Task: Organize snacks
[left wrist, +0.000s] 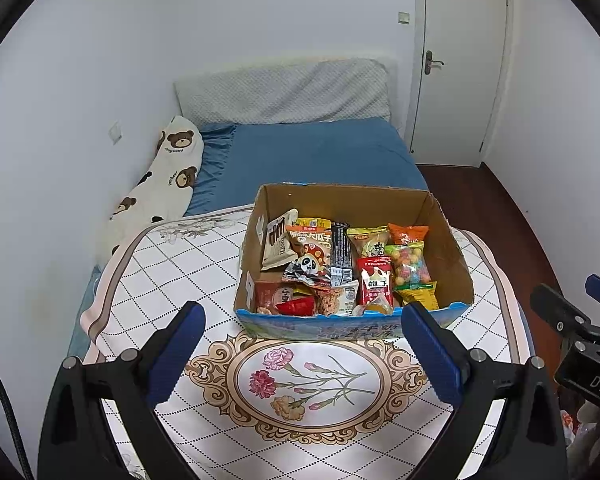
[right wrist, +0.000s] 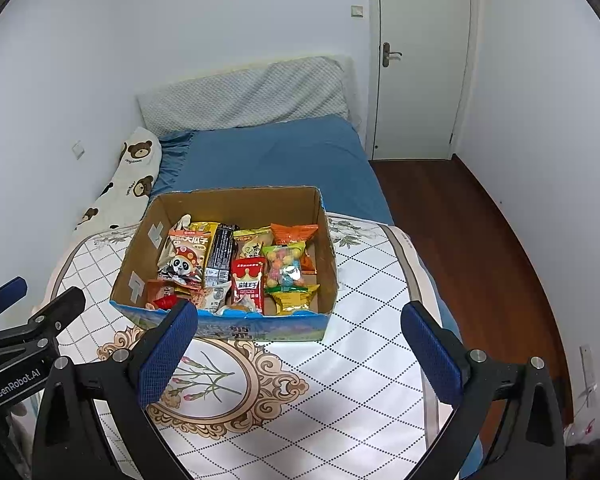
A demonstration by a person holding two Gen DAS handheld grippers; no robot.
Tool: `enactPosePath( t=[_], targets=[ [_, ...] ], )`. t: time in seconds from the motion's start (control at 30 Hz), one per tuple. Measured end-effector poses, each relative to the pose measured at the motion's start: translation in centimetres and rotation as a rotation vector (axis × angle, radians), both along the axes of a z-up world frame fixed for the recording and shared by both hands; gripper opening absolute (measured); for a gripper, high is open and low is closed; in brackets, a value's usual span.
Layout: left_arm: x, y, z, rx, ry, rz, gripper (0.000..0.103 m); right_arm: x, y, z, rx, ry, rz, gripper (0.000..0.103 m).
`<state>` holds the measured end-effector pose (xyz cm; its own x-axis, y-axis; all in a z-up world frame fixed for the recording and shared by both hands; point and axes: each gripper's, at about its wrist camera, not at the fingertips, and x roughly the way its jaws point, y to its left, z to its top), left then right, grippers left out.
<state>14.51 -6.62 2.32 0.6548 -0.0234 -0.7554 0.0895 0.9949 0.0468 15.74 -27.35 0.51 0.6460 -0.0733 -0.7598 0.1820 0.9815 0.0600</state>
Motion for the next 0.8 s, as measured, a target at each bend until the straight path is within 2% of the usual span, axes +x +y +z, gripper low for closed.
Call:
enactPosePath(
  t=[0.8],
  targets=[
    [-0.43,0.1,0.14,-0.006,0.0,-0.018,0.101,-0.22,-0.17,0.3,0.006,0.007,0.008,0.103]
  ],
)
